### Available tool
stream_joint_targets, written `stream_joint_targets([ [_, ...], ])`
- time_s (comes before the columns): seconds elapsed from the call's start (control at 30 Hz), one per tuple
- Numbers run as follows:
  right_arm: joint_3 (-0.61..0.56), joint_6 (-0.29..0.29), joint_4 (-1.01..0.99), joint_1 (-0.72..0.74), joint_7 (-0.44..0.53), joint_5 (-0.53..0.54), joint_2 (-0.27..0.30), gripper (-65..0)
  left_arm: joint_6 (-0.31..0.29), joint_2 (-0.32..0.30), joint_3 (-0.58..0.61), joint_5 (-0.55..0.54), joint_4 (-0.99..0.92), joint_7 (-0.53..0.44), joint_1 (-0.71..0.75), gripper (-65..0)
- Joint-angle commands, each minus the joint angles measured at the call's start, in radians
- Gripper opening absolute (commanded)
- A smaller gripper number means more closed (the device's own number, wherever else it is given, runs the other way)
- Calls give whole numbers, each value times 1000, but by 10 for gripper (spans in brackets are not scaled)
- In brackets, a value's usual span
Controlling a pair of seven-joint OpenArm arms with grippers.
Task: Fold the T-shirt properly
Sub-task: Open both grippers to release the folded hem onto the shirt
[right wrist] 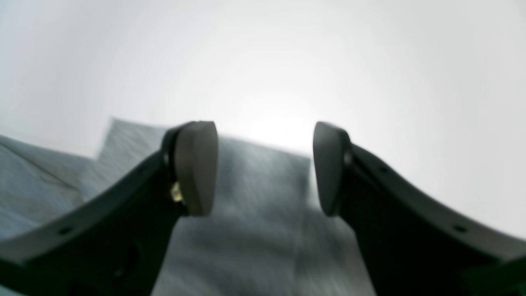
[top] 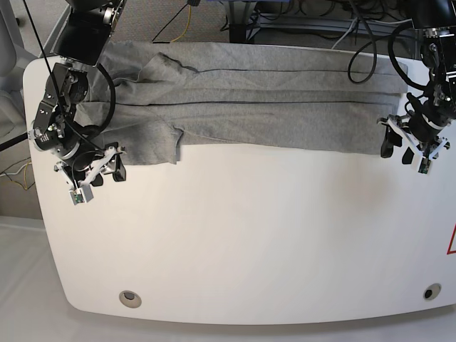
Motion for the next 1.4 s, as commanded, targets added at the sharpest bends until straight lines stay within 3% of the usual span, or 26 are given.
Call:
stream_joint_targets([
  [0.0,2,3,-59,53,40,7,13,-298,-1,-18,-13,-11,12,-13,-9,-343],
  [0.2,19,8,-275,138,118,-5,17,-299,2,-16,-13,-16,19,-12,2,-338],
  [0.47,7,8,-468,215,148,-2,25,-301,6,-7,-7,-20,20,-12,3,-337],
  [1.37,-19,5,-553,199,174,6,13,-302,8,-15,-6,-23,24,-11,-2,-336],
])
